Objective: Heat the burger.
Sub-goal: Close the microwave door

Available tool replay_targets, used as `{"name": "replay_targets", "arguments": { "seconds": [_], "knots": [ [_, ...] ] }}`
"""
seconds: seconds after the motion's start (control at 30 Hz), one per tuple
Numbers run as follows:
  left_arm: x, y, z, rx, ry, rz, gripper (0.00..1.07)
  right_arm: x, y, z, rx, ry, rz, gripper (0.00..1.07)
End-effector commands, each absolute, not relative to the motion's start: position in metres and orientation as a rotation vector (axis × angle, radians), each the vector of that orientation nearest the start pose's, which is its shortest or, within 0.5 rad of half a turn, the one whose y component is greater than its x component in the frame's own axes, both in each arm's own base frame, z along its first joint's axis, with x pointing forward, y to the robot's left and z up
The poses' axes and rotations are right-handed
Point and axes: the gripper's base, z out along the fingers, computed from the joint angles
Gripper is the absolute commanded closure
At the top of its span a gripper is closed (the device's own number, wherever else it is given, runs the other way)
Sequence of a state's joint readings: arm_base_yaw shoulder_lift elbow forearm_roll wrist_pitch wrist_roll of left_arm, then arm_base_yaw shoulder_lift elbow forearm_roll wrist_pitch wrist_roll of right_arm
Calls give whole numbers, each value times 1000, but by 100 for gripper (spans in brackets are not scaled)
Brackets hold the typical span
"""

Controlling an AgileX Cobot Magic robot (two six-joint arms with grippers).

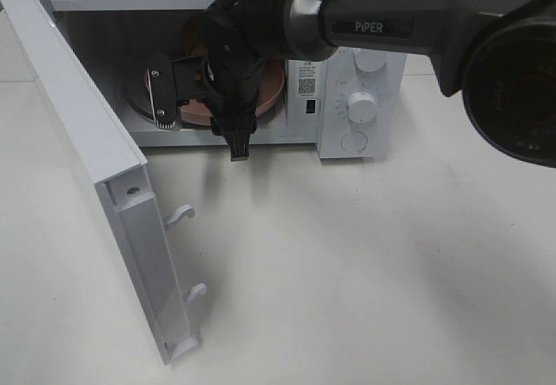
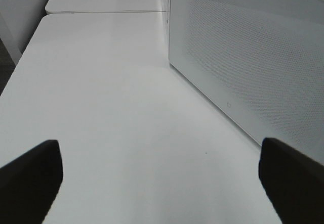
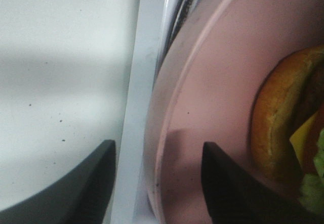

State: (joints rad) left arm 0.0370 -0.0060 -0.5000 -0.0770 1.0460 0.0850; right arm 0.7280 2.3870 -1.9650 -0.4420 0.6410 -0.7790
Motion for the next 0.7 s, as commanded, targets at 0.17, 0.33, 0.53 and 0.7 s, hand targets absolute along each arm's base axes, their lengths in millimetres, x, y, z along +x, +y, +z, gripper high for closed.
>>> {"name": "replay_targets", "arguments": {
  "seconds": [0.17,0.33,0.53,0.7],
  "knots": [
    [-7,-7,278,43,1997,-26,9,407,332,170,-1914,1578,-461,45],
    [-7,-7,278,43,1997,-26,9,400,328,175,-1914,1561,-450,42],
    [-7,-7,278,43,1997,-26,9,385,317,183,-1918,1525,-430,34],
    [-7,-7,278,43,1997,-26,9,374,309,188,-1926,1515,-420,31]
  ]
}}
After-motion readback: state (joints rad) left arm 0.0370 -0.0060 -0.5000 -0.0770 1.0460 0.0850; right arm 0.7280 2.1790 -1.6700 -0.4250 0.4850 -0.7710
